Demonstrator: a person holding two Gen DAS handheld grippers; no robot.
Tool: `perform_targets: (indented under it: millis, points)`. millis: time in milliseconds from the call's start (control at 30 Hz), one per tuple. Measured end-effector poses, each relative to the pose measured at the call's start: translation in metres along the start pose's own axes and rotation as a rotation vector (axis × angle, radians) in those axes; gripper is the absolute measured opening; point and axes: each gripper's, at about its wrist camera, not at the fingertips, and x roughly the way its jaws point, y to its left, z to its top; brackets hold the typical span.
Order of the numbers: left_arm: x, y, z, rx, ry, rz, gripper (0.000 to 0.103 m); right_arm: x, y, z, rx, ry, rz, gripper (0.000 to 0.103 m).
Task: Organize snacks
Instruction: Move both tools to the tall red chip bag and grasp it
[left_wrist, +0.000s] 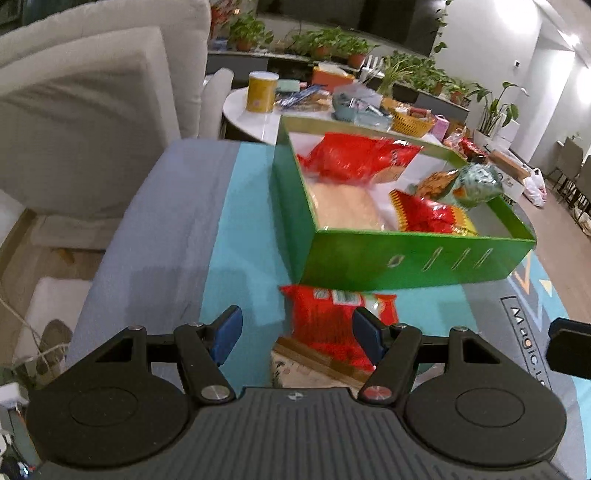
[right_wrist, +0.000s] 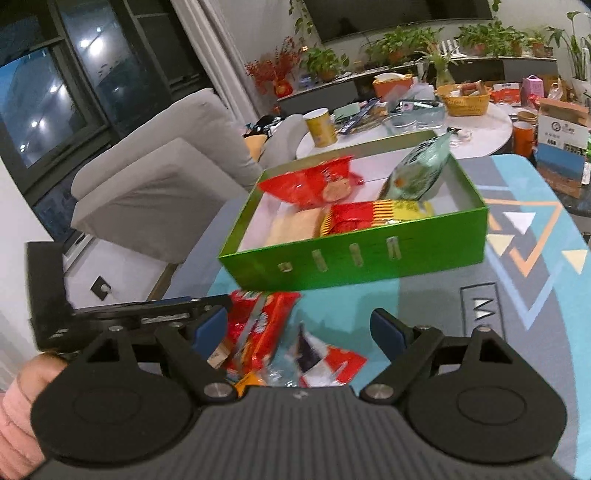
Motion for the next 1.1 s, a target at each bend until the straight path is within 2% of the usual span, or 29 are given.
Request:
perform_targets:
  millis: [133, 267, 300, 567, 733, 800, 867, 967, 1100]
  points:
    - [0.003, 0.004, -0.010, -0.014, 0.040, -0.044, 0.061, 0.005, 0.009, -0.003, 0.033, 0.033, 0.037, 0.056]
    - [-0.003, -0.001, -0.023, 0.031, 0.035, -0.099, 0.061, 0.017, 0.011, -0.004, 0.108, 0.088, 0.092, 0.041]
    - [-0.005, -0.003, -0.025, 0.038, 0.044, -0.116, 0.061, 0.021, 0.012, -0.005, 0.120, 0.098, 0.098, 0.041]
    - [-0.018, -0.011, -0.047, 0.102, 0.081, -0.160, 0.058, 0.051, 0.018, -0.008, 0.182, 0.161, 0.092, 0.041]
    - [-0.031, -0.003, -0.044, 0.078, 0.042, -0.162, 0.058, 0.068, 0.021, -0.005, 0.188, 0.184, 0.047, 0.042]
    - [-0.034, 0.002, -0.039, 0.051, 0.018, -0.160, 0.059, 0.073, 0.020, -0.004, 0.192, 0.193, 0.035, 0.051]
    - [-0.031, 0.008, -0.032, 0.018, 0.002, -0.147, 0.059, 0.077, 0.018, -0.003, 0.197, 0.197, 0.019, 0.054]
    - [-0.020, 0.013, -0.024, -0.013, 0.015, -0.142, 0.058, 0.082, 0.016, -0.002, 0.198, 0.206, 0.007, 0.054]
    - [-0.009, 0.012, -0.022, -0.010, 0.038, -0.174, 0.051, 0.085, 0.017, 0.002, 0.192, 0.211, 0.003, 0.054]
